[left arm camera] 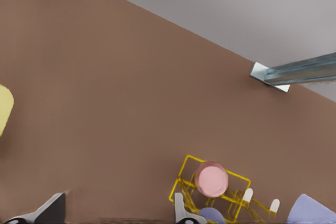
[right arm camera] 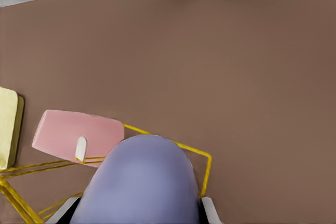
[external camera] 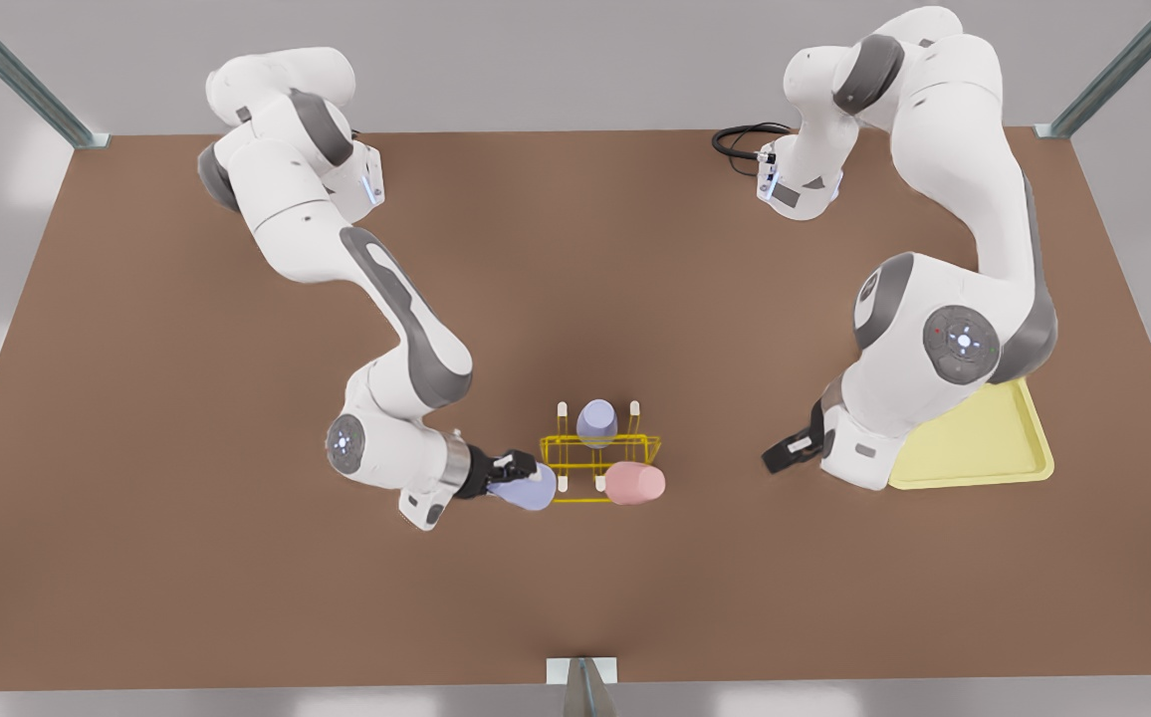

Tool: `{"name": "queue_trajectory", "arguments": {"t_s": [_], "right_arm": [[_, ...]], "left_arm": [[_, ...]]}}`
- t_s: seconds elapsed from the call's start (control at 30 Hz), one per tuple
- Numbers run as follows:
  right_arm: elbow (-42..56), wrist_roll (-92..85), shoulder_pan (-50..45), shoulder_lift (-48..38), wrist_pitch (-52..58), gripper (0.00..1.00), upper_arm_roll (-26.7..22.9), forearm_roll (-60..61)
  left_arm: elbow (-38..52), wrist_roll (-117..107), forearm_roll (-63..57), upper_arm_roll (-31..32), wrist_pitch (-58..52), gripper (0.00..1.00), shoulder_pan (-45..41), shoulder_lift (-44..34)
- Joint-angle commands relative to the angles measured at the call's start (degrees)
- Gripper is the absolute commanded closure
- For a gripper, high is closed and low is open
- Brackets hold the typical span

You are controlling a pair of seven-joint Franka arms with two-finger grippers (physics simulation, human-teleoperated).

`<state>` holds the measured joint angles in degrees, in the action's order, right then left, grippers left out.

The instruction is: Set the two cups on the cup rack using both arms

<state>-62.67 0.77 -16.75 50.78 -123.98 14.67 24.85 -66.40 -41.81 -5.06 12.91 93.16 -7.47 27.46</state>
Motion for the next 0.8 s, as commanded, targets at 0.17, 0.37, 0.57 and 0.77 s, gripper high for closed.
{"name": "queue_trajectory", "arguments": {"t_s": [0.17,0.37,0.57,0.77], "right_arm": [[2.6,4.7,-2.8,2.7,-2.4,0.18,-0.1,1.5],[2.6,4.7,-2.8,2.7,-2.4,0.00,0.0,1.5],[2.7,4.8,0.0,-1.6,3.6,0.00,-2.8,0.5],[1.2,-7.3,18.9,-14.3,30.8,0.00,-11.1,-37.3]], "left_arm": [[-22.0,37.4,1.0,-11.2,-18.9,0.00,-1.3,-17.3],[-21.3,45.4,1.4,-10.4,-21.4,0.00,-0.5,-18.0],[-21.6,45.4,1.5,-10.4,-20.8,0.00,0.0,-18.0],[-21.6,45.0,1.5,-10.4,-21.3,0.00,-0.1,-18.3]]}}
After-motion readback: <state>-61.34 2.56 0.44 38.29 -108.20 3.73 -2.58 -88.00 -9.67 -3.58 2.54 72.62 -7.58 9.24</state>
